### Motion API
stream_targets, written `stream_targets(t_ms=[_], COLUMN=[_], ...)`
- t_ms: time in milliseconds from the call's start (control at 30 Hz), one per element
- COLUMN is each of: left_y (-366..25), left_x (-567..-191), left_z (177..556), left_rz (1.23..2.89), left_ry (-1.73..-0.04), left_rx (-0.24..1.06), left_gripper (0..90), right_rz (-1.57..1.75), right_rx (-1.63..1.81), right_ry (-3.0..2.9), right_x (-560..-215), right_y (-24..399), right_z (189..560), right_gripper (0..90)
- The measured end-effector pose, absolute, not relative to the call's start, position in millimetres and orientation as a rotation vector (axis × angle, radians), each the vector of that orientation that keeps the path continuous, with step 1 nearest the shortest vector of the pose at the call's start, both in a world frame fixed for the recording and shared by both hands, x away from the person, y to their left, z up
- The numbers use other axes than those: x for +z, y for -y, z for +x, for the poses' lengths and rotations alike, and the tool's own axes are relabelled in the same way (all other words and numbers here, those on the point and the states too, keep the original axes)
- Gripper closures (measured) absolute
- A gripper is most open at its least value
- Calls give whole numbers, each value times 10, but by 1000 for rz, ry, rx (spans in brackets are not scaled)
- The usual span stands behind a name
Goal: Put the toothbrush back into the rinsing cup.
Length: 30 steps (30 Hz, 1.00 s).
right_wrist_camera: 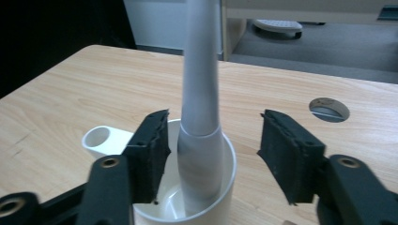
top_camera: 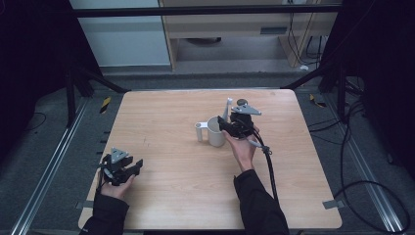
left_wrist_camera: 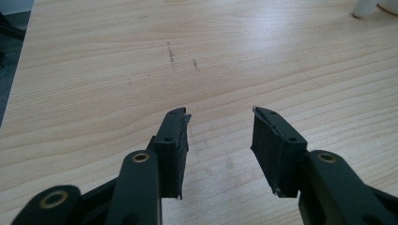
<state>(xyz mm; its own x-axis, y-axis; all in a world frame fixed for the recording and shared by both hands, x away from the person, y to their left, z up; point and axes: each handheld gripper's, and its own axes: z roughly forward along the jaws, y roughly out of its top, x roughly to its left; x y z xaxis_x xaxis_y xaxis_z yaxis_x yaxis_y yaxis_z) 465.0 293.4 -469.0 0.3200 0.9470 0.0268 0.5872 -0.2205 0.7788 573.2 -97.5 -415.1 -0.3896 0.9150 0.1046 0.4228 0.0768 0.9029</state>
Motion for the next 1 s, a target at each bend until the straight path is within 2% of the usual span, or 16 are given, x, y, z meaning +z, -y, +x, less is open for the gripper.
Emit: stream_targets(t_ms=[167,467,1000], left_y=[-2931,-2923,-2888], left_x=[-4689,-4691,-4719], left_z=[4648,4647,4654], left_rz=[1913,1917,1947], left_ry=[-1352,-1350,-1327], left_rx=[679,680,655], left_gripper=[548,546,496], right_rz=[1307,1245,1285], right_rx=[1292,1271,1268], right_ry=[-1904,-1944,-1994], right_x=[-4102,-4086,-4333], right_y=[991,1201,1912], right_z=[5660,5328,4866], right_gripper=[299,228,185])
